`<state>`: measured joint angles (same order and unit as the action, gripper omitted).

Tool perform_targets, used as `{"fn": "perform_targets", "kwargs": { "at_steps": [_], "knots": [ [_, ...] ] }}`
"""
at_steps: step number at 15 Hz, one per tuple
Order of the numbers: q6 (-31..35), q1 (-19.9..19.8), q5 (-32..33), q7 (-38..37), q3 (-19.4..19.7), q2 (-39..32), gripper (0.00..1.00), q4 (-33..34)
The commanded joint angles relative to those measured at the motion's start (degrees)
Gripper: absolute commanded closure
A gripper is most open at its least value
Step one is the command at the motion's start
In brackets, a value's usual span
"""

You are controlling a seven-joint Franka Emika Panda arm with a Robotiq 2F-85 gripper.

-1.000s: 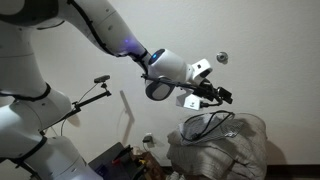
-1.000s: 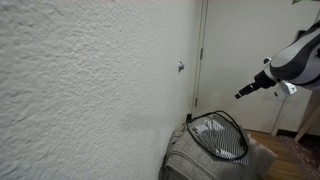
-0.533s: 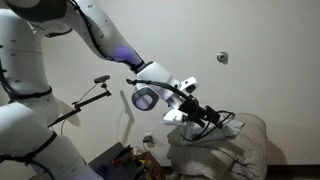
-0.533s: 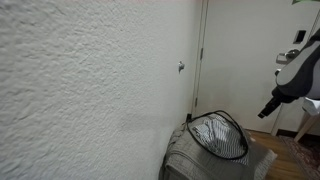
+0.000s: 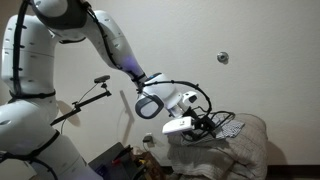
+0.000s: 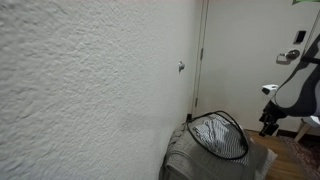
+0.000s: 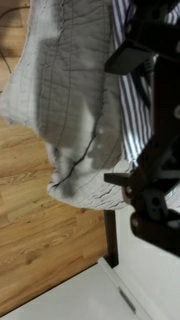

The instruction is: Untangle the wire

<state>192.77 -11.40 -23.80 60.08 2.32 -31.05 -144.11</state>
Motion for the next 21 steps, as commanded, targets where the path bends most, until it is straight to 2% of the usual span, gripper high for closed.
{"fn": "perform_targets", "kwargs": {
  "at_steps": [1, 3, 7, 8, 9, 10, 12, 16, 21],
  "knots": [
    [0.3, -11.8, 6.0, -0.2, -11.8, -0.3, 0.0, 2.1],
    [0.2, -17.2, 7.7, -0.8, -17.6, -1.8, 0.0, 3.0],
    [0.0, -24.0, 9.0, -0.4, -23.7, -4.5, 0.0, 3.7],
    [0.5, -23.2, 18.9, -9.9, -20.9, -4.9, 0.0, 3.3],
    [-0.6, -25.1, 22.6, -10.9, -21.8, -5.6, 0.0, 3.9],
    [-0.3, -25.5, 26.9, -14.6, -21.1, -6.8, 0.0, 4.8],
    [-0.4, -29.6, 35.6, -19.3, -23.2, -9.5, 0.0, 6.3],
    [-0.1, -32.6, 45.8, -26.3, -23.5, -13.2, 0.0, 8.9],
    [-0.2, -33.7, 52.1, -30.2, -23.4, -15.3, 0.0, 10.9]
  ]
}}
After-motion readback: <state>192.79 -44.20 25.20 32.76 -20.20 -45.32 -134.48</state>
